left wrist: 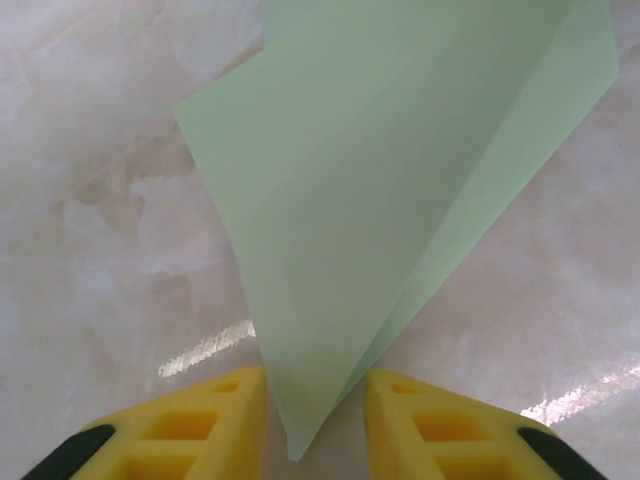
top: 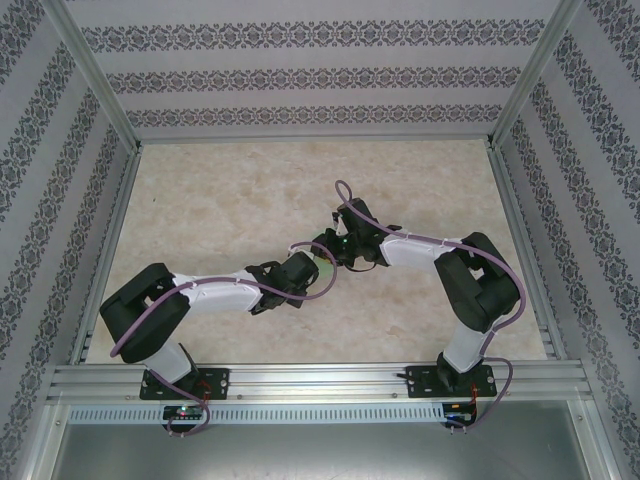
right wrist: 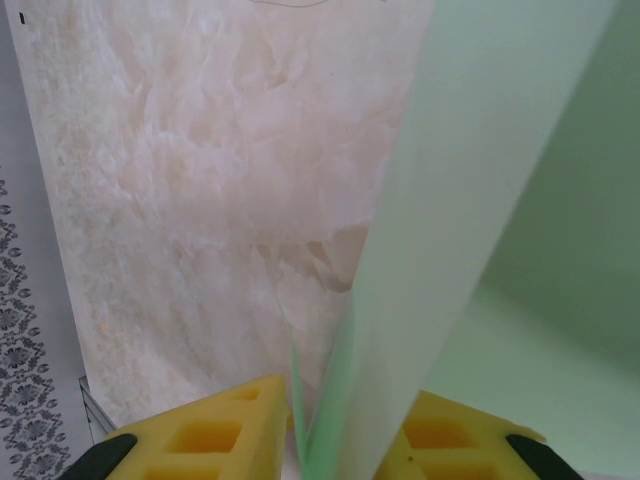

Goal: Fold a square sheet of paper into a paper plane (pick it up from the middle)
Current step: Fourth fold the wing at the center of the table.

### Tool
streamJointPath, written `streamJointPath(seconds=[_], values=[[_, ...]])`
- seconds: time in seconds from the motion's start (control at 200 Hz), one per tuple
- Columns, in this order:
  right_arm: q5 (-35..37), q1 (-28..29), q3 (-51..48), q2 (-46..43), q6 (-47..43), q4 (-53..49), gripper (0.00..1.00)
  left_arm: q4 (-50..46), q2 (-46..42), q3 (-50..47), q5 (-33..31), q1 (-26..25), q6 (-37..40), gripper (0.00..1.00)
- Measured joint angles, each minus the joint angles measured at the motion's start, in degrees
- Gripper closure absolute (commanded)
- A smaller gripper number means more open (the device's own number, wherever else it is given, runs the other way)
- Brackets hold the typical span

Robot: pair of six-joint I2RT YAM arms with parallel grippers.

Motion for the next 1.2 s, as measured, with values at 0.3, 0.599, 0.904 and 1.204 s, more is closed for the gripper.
streamJointPath(seconds=[0.3, 0.599, 0.904, 1.204], values=[[0.0, 0.0, 0.3, 0.0, 0.0, 0.0, 0.74, 0.3, 0.1, 0.0, -0.6, 0.0, 0.2, 0.83], [0.0, 0.0, 0.3, 0.0, 0.0, 0.0, 0.71, 0.4, 1.0, 0.4, -0.7, 0.0, 0.6, 0.95], [0.0, -1.1, 0.0, -1.7, -1.0, -0.5, 0.59, 2.2, 0.7, -0.2, 3.0, 1.3, 0.2, 1.0], [0.0, -4.2, -5.0, -11.3, -3.2, 0.2, 0.56, 7.1, -0.5, -3.3, 14.0, 6.3, -1.0, 1.0]])
